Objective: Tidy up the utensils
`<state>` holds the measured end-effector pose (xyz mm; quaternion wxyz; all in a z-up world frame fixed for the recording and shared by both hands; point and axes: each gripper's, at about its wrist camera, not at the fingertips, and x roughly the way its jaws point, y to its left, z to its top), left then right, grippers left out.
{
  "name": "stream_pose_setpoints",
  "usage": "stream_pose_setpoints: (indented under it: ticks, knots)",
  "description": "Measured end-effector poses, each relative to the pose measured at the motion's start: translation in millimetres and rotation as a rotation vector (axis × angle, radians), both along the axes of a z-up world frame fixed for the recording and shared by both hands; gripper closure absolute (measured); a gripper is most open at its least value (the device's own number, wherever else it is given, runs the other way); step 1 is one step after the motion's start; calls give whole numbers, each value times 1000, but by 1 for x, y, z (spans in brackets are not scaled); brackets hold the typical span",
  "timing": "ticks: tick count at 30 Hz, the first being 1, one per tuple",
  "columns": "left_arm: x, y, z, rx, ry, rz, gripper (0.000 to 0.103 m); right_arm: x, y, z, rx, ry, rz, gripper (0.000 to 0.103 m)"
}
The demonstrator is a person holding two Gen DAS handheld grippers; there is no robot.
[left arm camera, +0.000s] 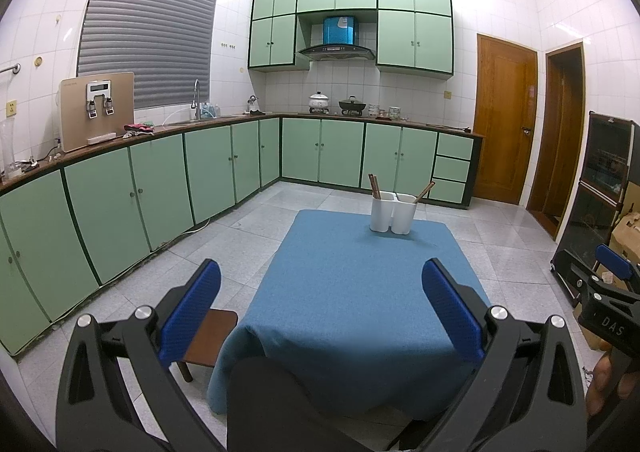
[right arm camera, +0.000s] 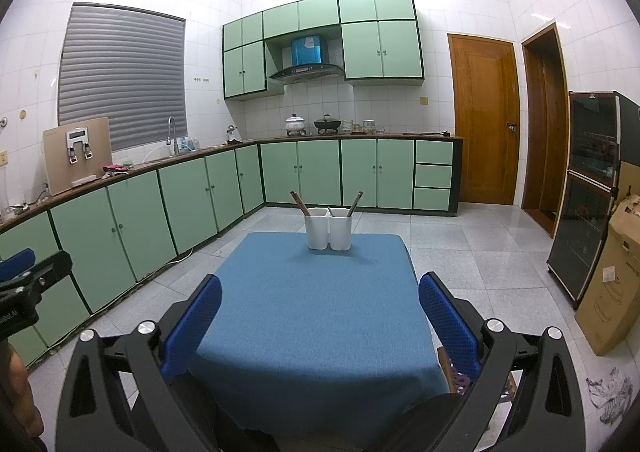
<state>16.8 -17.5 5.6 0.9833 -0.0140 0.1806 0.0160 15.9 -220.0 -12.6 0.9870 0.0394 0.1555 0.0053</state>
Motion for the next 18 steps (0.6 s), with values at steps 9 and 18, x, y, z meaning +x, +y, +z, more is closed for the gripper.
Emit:
stream_pose_setpoints:
  ticks: [9,18]
  knots:
    - [0,0,0,0,1,1,5,0,0,0,0,0,0,6]
    - [0,0,0,1,1,0,5,1,2,-1,0,0,-1,6]
